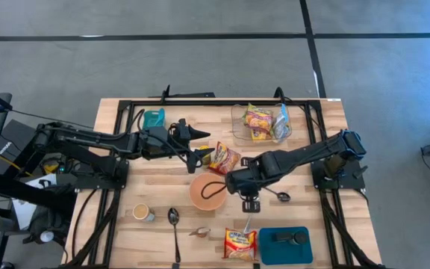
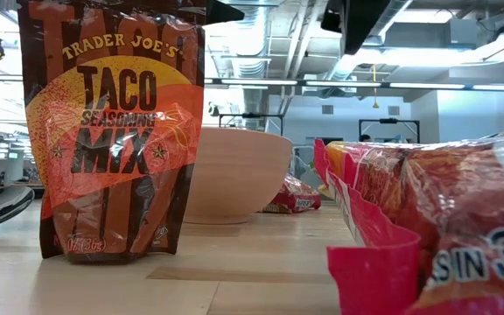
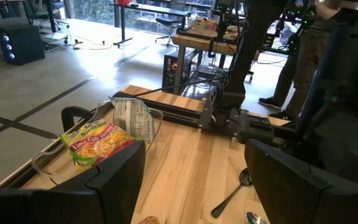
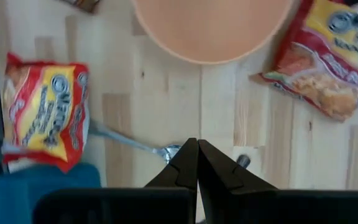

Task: Pick & Place Food Item
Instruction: Put the yellow seasoning can into the dark blue bin

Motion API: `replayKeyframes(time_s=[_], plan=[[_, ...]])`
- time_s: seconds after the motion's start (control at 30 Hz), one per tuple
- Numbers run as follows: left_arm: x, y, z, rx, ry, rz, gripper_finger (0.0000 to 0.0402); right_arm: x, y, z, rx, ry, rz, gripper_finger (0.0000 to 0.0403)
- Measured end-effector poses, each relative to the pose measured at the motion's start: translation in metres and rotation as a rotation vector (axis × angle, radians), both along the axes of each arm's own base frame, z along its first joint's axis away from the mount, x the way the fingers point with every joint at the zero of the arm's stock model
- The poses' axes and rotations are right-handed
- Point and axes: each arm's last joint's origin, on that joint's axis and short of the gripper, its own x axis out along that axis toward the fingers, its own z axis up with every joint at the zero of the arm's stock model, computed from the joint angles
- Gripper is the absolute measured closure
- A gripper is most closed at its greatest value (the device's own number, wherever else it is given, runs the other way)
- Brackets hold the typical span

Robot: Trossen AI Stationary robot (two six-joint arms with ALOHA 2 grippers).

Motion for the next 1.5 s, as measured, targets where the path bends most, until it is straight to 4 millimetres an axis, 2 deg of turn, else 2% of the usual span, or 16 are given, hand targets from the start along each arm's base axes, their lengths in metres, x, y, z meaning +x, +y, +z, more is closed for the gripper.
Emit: replayKeyframes(time_s=[0.2, 0.33, 0.6, 0.83, 1.0, 1.2, 1.5], plan=[[0.0, 0.0, 0.0, 0.0, 0.0, 0.0, 0.0131, 0.002, -0.006, 0.0, 0.062, 0.015, 0.177, 0.0401], [0.0, 0.0, 0.0, 0.0, 0.0, 0.0, 0.0131, 0.0, -0.017, -0.002, 0.08, 0.023, 0.206, 0.0401], [0.0, 0.0, 0.0, 0.0, -0.001, 0.0, 0.0131, -0.027, -0.048, 0.001, 0.099, -0.1, 0.124, 0.0401], [0.0, 0.0, 0.0, 0.0, -0.001, 0.0, 0.0131, -0.064, -0.067, -0.005, 0.176, -0.194, -0.103, 0.0401], [0.0, 0.0, 0.0, 0.0, -0.003, 0.0, 0.0131, -0.082, -0.067, -0.007, 0.23, -0.206, -0.218, 0.0401], [0.0, -0.001, 0.001, -0.01, -0.014, -0.002, 0.0131, -0.09, -0.059, -0.01, 0.249, -0.199, -0.233, 0.0401], [0.0, -0.003, 0.003, -0.329, -0.113, 0.022, 0.0131, -0.087, -0.057, -0.007, 0.144, -0.287, -0.262, 0.0401]])
